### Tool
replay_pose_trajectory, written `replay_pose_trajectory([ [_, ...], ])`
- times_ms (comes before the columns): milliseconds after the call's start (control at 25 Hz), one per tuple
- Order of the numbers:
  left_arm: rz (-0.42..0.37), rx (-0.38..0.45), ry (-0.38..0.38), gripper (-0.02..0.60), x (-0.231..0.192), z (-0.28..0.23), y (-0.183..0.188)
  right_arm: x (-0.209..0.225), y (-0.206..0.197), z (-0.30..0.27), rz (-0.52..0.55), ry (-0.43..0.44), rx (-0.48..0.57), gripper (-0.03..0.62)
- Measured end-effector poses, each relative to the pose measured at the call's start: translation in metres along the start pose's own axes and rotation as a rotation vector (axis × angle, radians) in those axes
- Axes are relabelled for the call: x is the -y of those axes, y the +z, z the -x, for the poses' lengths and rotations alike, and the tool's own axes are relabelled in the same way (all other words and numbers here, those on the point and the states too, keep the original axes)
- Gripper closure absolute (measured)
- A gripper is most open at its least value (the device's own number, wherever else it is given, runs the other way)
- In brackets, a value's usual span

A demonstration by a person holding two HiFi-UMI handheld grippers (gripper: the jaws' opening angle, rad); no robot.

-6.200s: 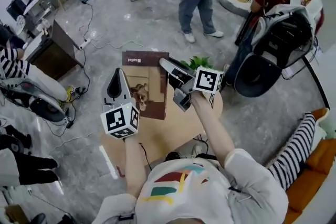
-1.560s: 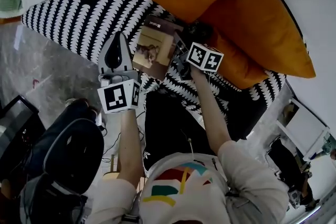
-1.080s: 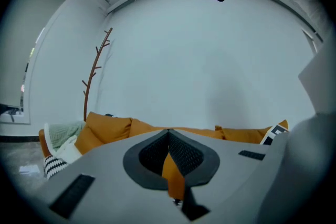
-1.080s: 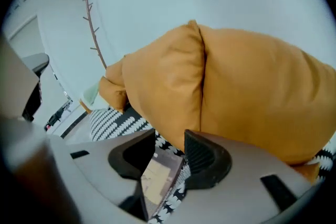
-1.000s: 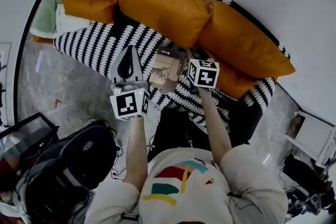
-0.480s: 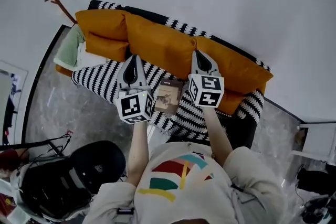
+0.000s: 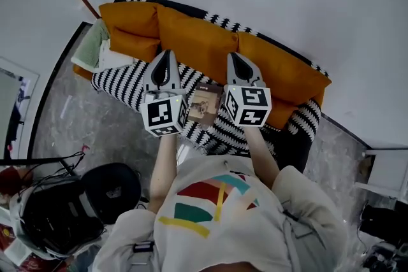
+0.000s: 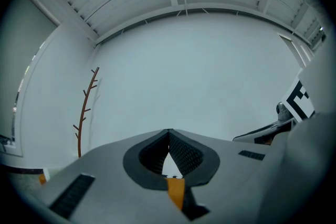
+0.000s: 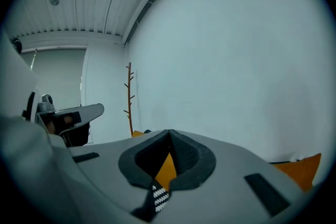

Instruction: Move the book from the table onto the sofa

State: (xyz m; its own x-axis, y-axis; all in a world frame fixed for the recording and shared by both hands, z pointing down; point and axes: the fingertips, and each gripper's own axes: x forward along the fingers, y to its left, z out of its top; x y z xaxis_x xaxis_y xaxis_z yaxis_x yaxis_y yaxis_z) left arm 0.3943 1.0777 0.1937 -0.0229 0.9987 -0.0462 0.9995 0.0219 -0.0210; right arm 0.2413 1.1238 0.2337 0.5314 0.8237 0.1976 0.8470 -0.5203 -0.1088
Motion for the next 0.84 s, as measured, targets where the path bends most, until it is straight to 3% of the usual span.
replay_pose_trajectory([
  [240,-0.027,0.017,0.012,0.575,0.017,0.03,0.019,-0.012,0.008,0.03,0.018,0.036,0.024,0.58],
  [840,-0.029,0.018,0.078,0.574,-0.002,0.046,0.025,-0.04,0.016,0.026,0.036,0.108,0.043,0.58],
])
